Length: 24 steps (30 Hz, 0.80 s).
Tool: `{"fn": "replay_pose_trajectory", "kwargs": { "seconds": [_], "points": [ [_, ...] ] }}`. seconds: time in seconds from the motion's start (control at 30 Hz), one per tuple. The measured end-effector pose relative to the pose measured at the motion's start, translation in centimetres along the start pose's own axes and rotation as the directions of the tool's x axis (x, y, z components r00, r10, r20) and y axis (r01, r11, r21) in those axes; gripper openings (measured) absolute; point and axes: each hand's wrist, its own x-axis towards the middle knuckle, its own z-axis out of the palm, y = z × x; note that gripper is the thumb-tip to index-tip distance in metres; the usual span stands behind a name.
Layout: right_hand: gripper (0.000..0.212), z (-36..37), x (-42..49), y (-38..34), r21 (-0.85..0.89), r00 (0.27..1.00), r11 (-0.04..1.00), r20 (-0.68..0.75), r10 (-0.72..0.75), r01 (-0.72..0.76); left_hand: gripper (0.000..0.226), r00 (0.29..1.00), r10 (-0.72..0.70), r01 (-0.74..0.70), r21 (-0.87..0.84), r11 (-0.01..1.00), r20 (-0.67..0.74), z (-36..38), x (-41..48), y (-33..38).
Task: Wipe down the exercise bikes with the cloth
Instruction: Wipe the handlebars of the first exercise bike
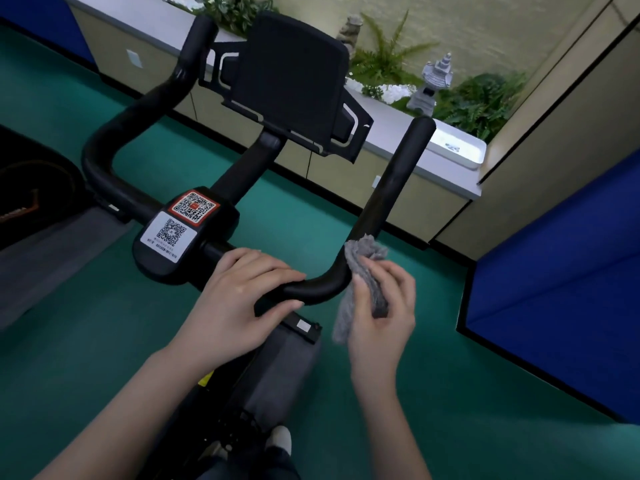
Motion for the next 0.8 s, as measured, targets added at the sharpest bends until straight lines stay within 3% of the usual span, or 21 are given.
{"fn": "replay_pose_trajectory", "kwargs": {
  "seconds": [0.33, 0.5, 0.57, 0.73, 0.8],
  "points": [
    [0.022, -1.1, 6.0, -0.8, -0.247, 0.927, 0.923, 0.308, -0.214, 0.296, 0.041, 0.995, -0.096, 0.095, -0.027, 0.995, -0.034, -0.1, 0.4, 1.2],
    [0.02, -2.0, 6.1, -2.0, -0.261, 0.736, 0.784, 0.589, -0.334, 0.564, 0.048, 0.998, -0.052, 0.056, 0.121, 0.991, -0.035, 1.2, 1.2, 2.9],
    [0.022, -1.8, 7.2, -2.7, -0.286, 0.698, 0.754, 0.65, -0.3, 0.591, 0.043, 0.998, -0.046, 0.051, 0.126, 0.991, -0.045, 1.7, 1.5, 3.1],
    [0.02, 0.1, 10.6, -4.3, -0.436, 0.715, 0.687, 0.678, -0.173, 0.581, 0.033, 0.992, -0.066, 0.072, 0.054, 0.996, -0.111, 2.2, 1.7, 2.7],
    [0.021, 0.7, 11.4, -5.3, -0.469, 0.665, 0.661, 0.745, -0.06, 0.586, 0.033, 0.991, -0.06, 0.063, 0.021, 0.998, -0.117, 2.2, 1.6, 2.5]
  ]
}}
